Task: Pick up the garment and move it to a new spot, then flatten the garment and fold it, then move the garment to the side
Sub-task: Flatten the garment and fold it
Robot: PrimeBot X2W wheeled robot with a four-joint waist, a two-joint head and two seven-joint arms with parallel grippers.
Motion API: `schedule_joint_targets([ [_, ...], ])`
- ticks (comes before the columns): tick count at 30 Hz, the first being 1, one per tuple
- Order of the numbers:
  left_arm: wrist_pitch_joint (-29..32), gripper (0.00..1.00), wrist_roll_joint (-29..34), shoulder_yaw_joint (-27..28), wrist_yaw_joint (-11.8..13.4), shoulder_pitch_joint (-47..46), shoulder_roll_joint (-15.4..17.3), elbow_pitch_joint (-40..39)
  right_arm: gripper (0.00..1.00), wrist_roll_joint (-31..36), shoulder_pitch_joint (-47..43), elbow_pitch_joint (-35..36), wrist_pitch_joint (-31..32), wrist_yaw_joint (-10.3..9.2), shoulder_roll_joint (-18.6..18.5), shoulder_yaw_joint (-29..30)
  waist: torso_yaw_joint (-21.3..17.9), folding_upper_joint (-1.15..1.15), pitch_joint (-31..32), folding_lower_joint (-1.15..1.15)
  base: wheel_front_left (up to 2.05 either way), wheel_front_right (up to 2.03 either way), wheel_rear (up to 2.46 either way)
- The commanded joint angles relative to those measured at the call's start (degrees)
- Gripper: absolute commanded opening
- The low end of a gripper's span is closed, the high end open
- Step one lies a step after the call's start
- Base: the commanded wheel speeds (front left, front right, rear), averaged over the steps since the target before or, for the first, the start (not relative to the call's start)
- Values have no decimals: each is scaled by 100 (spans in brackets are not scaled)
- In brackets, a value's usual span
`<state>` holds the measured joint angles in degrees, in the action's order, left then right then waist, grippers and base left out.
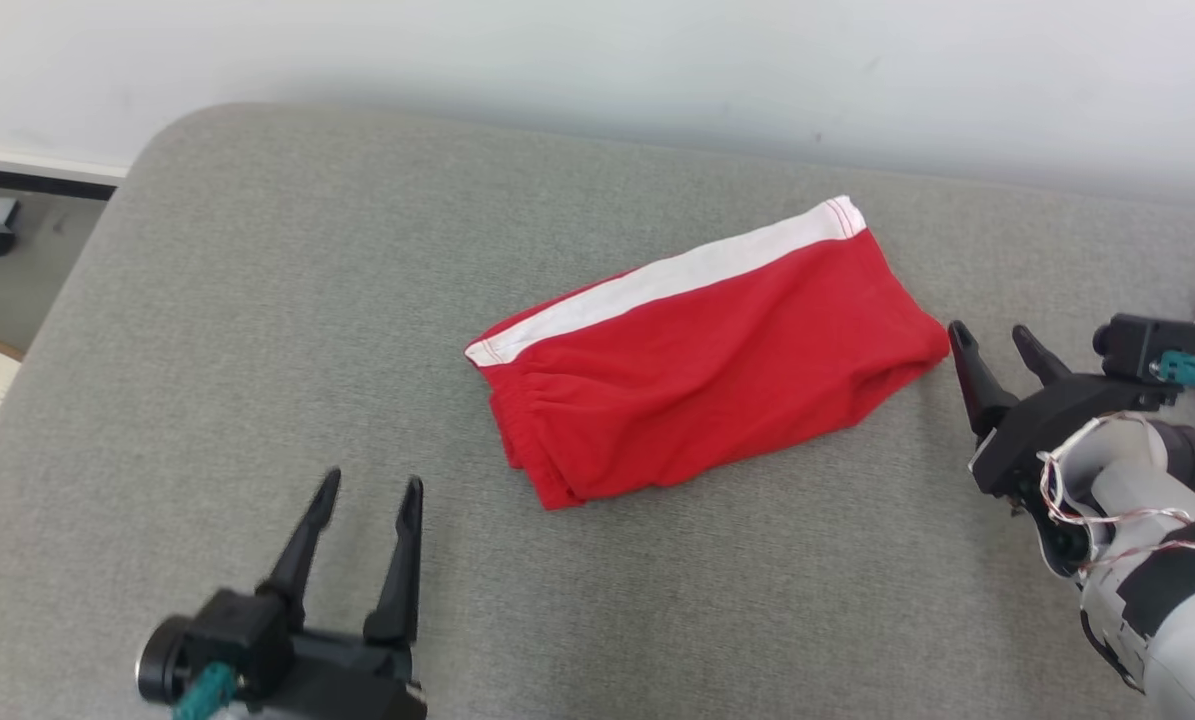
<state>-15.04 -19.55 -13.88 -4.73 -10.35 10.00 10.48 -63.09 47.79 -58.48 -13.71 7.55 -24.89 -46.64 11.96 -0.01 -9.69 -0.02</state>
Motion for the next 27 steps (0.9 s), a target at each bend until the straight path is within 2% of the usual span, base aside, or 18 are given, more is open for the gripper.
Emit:
schedule_joint_targets([
  [1,-8,100,172,125,-45,204,-99,-58,100,-44,-81,-44,-53,-10,9,-4,96,1,77,2,0,0,0],
  [5,-8,100,407,454,-126,531,-376,-178,100,-110,-123,-227,-99,-10,37,48,220,1,44,2,0,0,0],
  [11,-8,100,526,742,-230,713,-622,-255,100,-82,86,-683,-134,-10,85,112,451,1,-48,2,0,0,0],
  [18,-8,100,494,751,-279,642,-709,-202,100,-30,355,-1335,-30,-10,226,149,718,1,-226,2,0,0,0],
  [26,-8,100,289,618,-273,480,-715,-173,100,6,372,-1531,343,-10,256,175,885,1,-402,2,0,0,0],
  [27,-8,100,274,604,-273,471,-715,-168,55,-1,364,-1542,404,-10,262,186,890,1,-409,2,0,0,0],
])
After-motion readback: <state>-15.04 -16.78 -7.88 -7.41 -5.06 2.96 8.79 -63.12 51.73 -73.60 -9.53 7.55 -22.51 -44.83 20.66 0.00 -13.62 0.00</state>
